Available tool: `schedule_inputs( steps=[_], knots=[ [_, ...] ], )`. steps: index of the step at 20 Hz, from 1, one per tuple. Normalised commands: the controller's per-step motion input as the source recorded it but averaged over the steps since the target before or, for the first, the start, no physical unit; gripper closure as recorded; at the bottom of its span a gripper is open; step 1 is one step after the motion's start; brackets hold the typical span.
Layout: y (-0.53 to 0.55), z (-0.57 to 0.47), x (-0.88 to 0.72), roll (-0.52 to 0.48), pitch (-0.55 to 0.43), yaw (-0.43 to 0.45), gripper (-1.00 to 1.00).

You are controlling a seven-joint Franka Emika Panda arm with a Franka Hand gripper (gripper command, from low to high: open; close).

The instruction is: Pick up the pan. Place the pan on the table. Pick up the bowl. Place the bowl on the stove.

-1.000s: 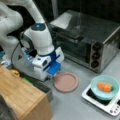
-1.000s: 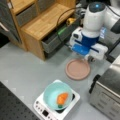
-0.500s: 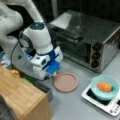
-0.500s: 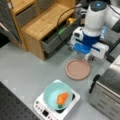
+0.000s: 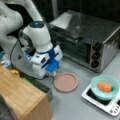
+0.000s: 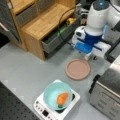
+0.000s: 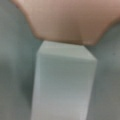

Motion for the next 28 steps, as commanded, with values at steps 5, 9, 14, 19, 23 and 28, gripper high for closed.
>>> schedule_inputs(
  steps=[5,9,14,19,23,28],
  knots=[
    [0.04,-0.22,-0.13,-0.143,-0.109,0.053,-1.00],
    [0.05,-0.23,-0.09,-0.138,-0.138,0.056,-1.00],
    [0.02,-0.17,-0.04,-0.128,-0.138,0.056,-1.00],
    [0.02,-0.11,-0.04,-0.112,-0.117,0.063,-1.00],
    [0.06,-0.11,-0.05,-0.099,-0.103,0.067,-1.00],
    [0.07,-0.10,-0.04,-0.088,-0.082,0.069,1.00]
  ],
)
